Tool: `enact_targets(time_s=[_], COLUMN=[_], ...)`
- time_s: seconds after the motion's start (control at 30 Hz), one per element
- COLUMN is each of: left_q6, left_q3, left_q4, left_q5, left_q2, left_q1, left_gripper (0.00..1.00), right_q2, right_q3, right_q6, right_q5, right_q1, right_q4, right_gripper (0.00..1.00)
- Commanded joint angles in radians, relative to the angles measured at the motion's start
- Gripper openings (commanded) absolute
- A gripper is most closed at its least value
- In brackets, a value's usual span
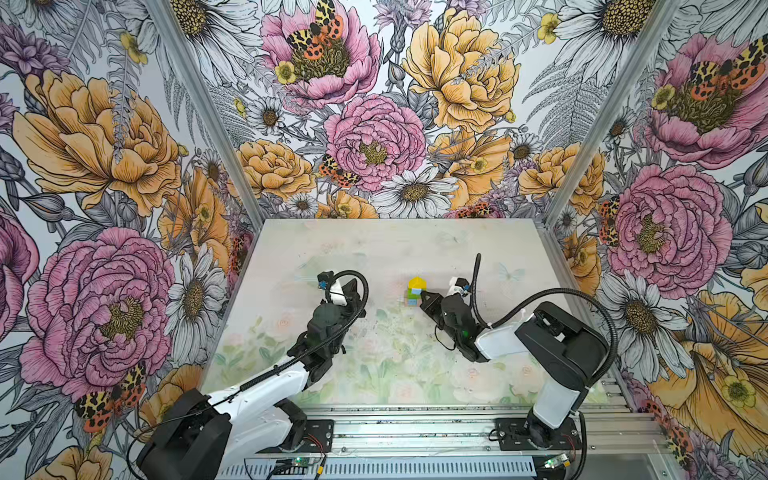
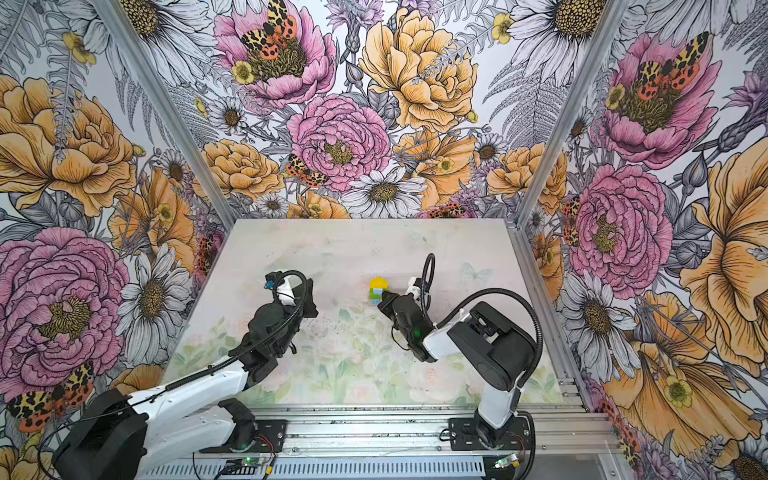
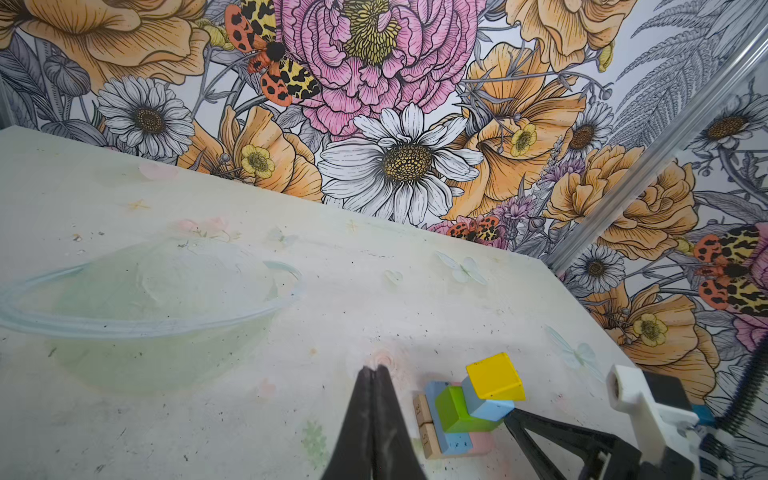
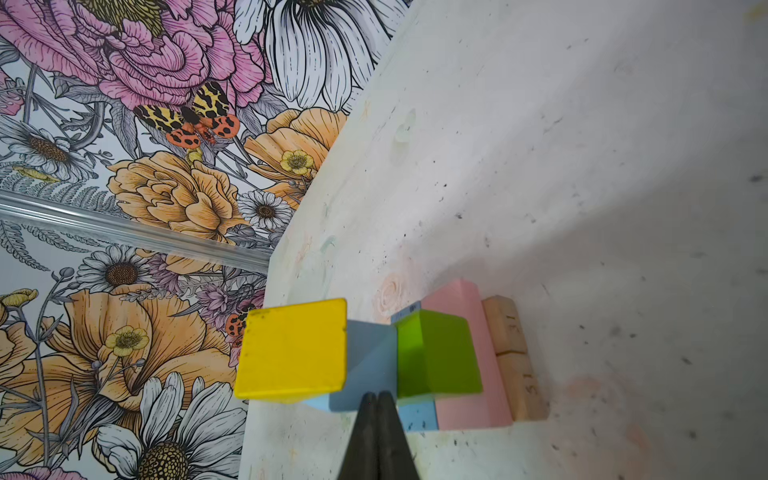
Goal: Build the wood block tower
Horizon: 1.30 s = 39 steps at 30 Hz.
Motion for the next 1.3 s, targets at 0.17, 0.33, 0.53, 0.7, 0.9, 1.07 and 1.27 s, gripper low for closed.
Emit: enact_targets(time_s=[0.17, 0.33, 0.53, 0.7, 0.9, 1.07, 1.27], left_q6=[0.013, 0.013, 0.014, 0.014, 0.013, 0.013, 0.014], left_q3=[-0.013, -0.014, -0.014, -0.014, -0.014, -0.014, -0.009], left_q4=[0.013, 0.013, 0.013, 0.013, 0.013, 0.011, -0.008], left_q5=[-0.018, -0.018, -0.018, -0.019, -0.018, -0.016, -0.015], left_q2=[-0.018, -0.020, -0.020, -0.021, -0.023, -0.034, -0.057], left_q1=[0.009, 0.010, 0.009, 0.010, 0.010, 0.010, 0.009], left_gripper=[0.00, 0.00, 0.00, 0.00, 0.00, 0.00, 0.00], right_q2=[0.021, 0.024, 0.025, 0.020, -0.010, -0.071, -0.189], right_q3=[0.026, 0.029, 0.030, 0.027, 0.008, -0.016, -0.048], right_q6=[-0.013, -0.013, -0.013, -0.013, -0.013, -0.020, -0.044], right_q5=[0.029, 0.028, 0.031, 0.033, 0.037, 0.038, 0.059], right_q1=[-0.006, -0.006, -0.009, -0.011, -0.011, -0.006, 0.008], right_q4=[0.010, 0.010, 0.009, 0.005, 0.006, -0.011, -0.101], right_gripper=[0.00, 0.00, 0.00, 0.00, 0.00, 0.00, 0.00])
